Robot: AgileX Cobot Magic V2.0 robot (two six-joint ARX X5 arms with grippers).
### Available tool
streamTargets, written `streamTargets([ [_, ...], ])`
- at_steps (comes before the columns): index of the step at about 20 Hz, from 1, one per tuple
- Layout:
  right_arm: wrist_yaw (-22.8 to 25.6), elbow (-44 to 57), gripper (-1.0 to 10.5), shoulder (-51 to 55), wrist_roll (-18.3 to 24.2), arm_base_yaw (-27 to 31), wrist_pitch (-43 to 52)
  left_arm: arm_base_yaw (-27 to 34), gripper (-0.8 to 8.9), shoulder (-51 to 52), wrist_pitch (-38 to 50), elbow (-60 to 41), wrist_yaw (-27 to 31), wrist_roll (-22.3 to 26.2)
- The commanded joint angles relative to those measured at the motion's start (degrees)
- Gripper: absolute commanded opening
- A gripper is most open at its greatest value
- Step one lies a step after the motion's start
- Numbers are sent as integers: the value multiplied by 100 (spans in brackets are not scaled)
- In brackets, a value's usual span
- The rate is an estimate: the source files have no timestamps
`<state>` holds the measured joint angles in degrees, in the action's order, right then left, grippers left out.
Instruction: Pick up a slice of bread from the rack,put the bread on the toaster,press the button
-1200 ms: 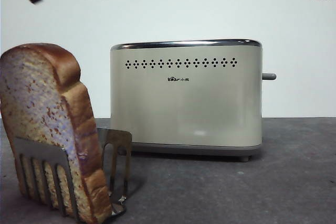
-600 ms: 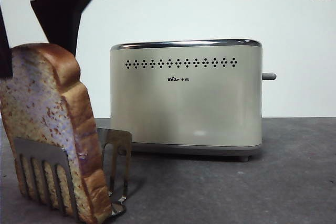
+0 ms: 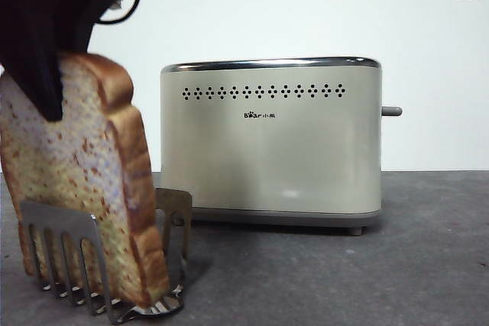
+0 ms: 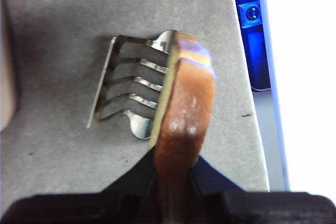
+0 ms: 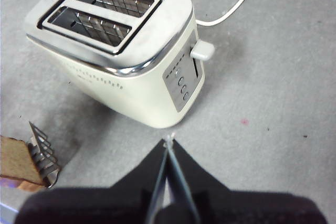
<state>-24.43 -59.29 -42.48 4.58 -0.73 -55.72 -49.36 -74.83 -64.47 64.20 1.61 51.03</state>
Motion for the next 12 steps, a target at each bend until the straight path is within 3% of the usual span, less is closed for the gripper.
streamTargets([
  [1,-2,-35,-1,-57,70,2,-9,-22,-9,210,-15,7,2,68],
  [7,74,-35,-2,-240,146,2,-101,-20,-9,737,-136,192,592,66],
  [12,85,-35,-2,-291,197,2,-234,-17,-10,664,-302,1471,577,-313],
])
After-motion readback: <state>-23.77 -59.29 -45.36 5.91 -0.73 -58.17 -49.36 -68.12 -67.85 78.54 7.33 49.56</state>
